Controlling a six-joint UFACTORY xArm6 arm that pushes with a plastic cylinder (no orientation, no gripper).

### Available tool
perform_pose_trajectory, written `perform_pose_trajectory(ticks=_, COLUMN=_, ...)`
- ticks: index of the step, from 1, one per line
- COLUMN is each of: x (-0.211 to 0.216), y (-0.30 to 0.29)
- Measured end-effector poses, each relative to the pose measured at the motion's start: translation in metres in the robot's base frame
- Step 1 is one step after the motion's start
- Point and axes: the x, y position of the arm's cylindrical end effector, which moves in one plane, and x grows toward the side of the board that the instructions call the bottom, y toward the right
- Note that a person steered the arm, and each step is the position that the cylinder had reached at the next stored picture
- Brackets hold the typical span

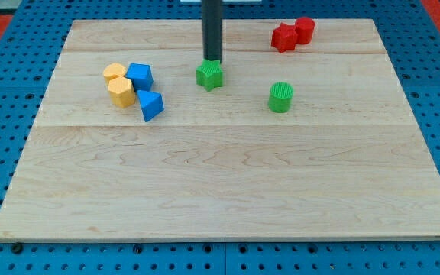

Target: Push green star towards top center

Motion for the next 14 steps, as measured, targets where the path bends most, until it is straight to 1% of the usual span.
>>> perform_pose_trajectory(ticks=1, x=0.0, y=0.022)
perform_pose_trajectory(ticks=2, x=0.0, y=0.021)
perform_pose_trajectory(ticks=3, x=0.008, y=0.067)
perform_pose_trajectory(ticks=4, x=0.034, y=0.06)
perform_pose_trajectory(ticks=5, x=0.038, y=0.028)
perform_pose_trajectory(ticks=6, x=0.038, y=0.041)
perform_pose_trajectory(ticks=7, x=0.068, y=0.055)
perform_pose_trajectory(ticks=8, x=0.066, y=0.032)
perform_pose_trajectory(ticks=9, x=0.036, y=0.013)
perform_pose_trajectory(ticks=10, x=-0.008, y=0.007)
perform_pose_trajectory(ticks=11, x=-0.011, y=0.02)
perform_pose_trajectory(ticks=12, x=0.042, y=0.009)
perform_pose_trajectory(ticks=13, x=0.052, y=-0.052)
perform_pose_trajectory(ticks=14, x=0.015, y=-0.053)
